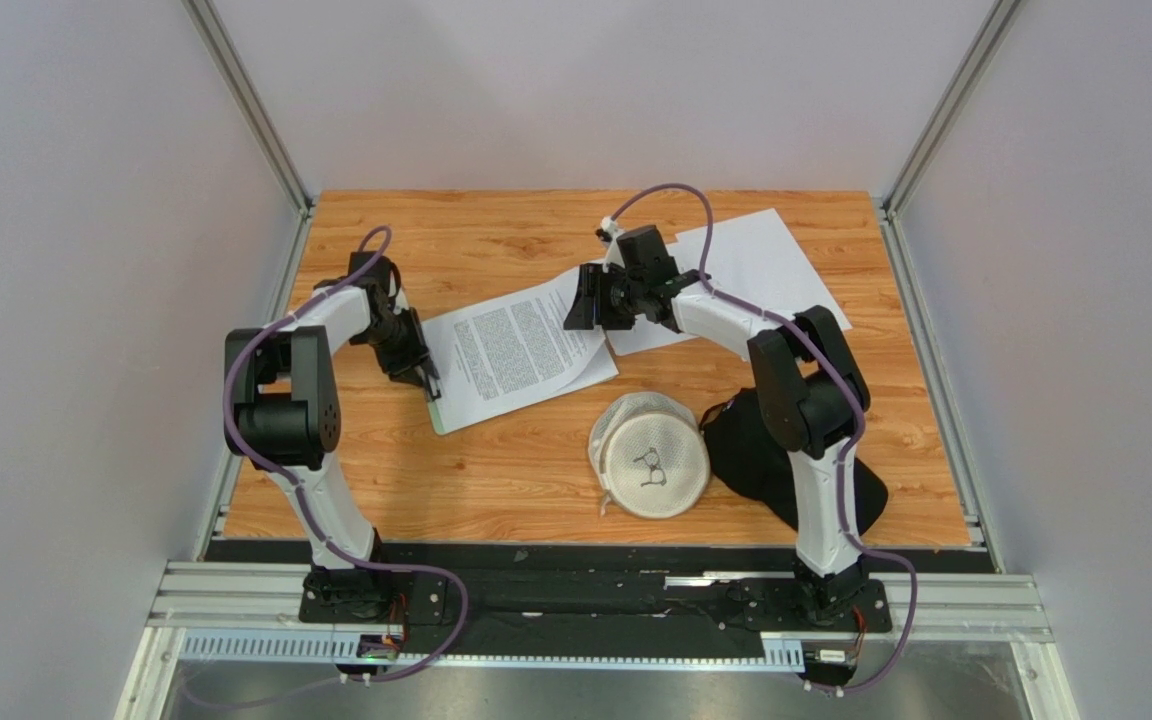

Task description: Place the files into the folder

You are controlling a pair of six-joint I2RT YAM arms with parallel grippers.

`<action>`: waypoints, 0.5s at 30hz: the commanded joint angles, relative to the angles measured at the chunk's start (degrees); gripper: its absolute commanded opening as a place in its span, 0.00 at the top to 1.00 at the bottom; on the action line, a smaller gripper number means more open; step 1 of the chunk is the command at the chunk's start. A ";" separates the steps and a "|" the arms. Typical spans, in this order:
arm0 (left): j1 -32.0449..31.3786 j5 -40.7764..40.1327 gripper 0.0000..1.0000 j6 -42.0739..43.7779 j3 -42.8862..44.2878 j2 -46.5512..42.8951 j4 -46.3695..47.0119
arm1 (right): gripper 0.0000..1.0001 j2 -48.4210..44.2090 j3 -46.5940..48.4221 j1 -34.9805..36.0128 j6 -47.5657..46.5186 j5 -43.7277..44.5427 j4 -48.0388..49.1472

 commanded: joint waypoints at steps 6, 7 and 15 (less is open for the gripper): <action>-0.97 1.90 1.00 0.72 1.50 0.49 0.82 | 0.49 4.55 4.47 -0.65 -0.70 -6.42 4.62; -0.97 1.90 1.00 0.64 1.50 0.57 0.82 | 0.59 4.99 4.56 -0.65 -0.44 -8.08 6.28; -1.23 3.21 1.00 -0.24 -0.35 -0.13 3.02 | 1.00 2.98 -0.88 -0.38 1.15 -0.46 9.73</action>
